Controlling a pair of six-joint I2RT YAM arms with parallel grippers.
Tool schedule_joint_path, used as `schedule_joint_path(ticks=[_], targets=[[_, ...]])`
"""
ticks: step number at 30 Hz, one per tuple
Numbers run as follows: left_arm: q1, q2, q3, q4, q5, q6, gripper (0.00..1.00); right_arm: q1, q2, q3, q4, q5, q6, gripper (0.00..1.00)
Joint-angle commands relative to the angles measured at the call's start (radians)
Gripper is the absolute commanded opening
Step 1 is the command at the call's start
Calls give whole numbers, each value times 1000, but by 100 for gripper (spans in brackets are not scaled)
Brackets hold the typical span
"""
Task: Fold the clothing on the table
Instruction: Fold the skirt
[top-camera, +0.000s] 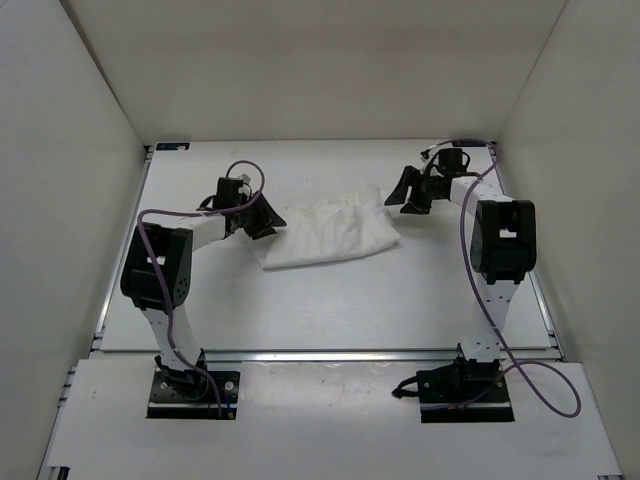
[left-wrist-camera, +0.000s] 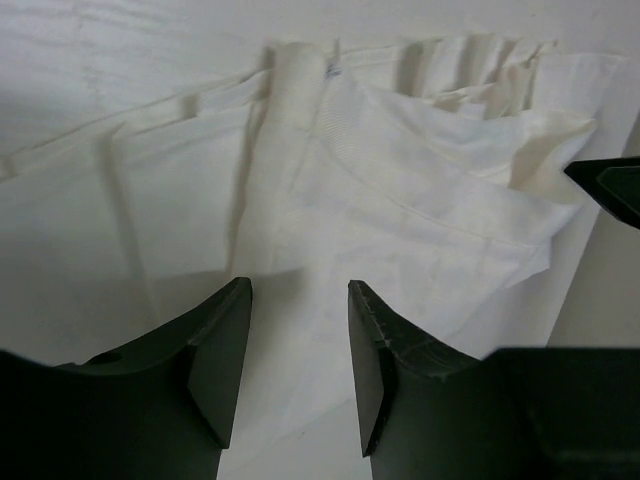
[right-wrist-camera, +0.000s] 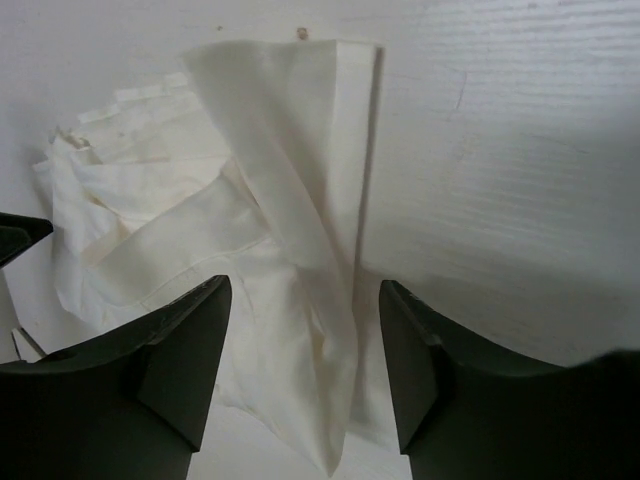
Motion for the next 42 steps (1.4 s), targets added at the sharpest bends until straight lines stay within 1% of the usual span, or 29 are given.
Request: schedule_joint_path(ticks=[1,3,4,6,9,12,16,19,21,22,24,26,27,29,30,31,32,34,35,36,37,39,40,41,42], targets=[[8,-58,-28,-33,-41,31,54,8,-33,-20,-45,64,-11,60],[5,-101,-56,-78,-72,54,55,20,-102,-104,-37,82,57,63],[1,-134,-74,-92,-78,69,56,18,-122,-168,-16,70,63,65],[2,-184,-100,-122,-105,80,57,32,-220,-303,35,93,104,67],[-7,-238,-140,-149,-110,91,58,57,-321,-426,76,122,143,72],[-12,-284,-223,-117,-118,80,57,67,-351,-479,119,104,177,74],[-21,-277,-271,-98,-125,69,57,64,-297,-479,170,73,226,74],[-36,-266,-284,-124,-165,81,57,63,-256,-476,207,88,276,73],[-45,-272,-298,-118,-182,71,59,66,-242,-479,219,105,290,70],[-58,-269,-307,-106,-188,60,61,70,-234,-482,233,105,298,69],[-67,-269,-326,-84,-195,57,70,64,-220,-474,234,116,312,65],[-71,-260,-330,-63,-217,54,75,58,-222,-490,257,133,336,61],[-79,-244,-321,-60,-221,58,76,54,-222,-503,271,142,342,60],[-87,-217,-315,-50,-216,55,75,47,-230,-534,303,142,365,54],[-88,-198,-318,-47,-211,46,72,40,-234,-546,306,147,368,53],[-87,-192,-304,-38,-195,43,62,38,-240,-546,308,151,375,49],[-94,-174,-303,-35,-182,42,56,26,-246,-557,312,164,375,43],[-105,-166,-298,-20,-178,41,28,18,-254,-571,320,155,378,22],[-117,-163,-298,-18,-172,34,23,5,-262,-577,320,159,382,10],[-125,-151,-294,-11,-162,34,13,4,-269,-577,319,179,378,4],[-133,-139,-292,-7,-161,31,7,-5,-280,-575,308,179,370,0],[-145,-126,-286,23,-120,28,0,-5,-311,-553,245,200,327,0],[-159,-111,-271,29,-116,20,0,-28,-312,-539,230,204,315,0],[-177,-97,-263,43,-113,14,0,-34,-335,-511,170,214,272,0],[-182,-92,-258,52,-112,8,0,-31,-348,-446,109,242,217,0]])
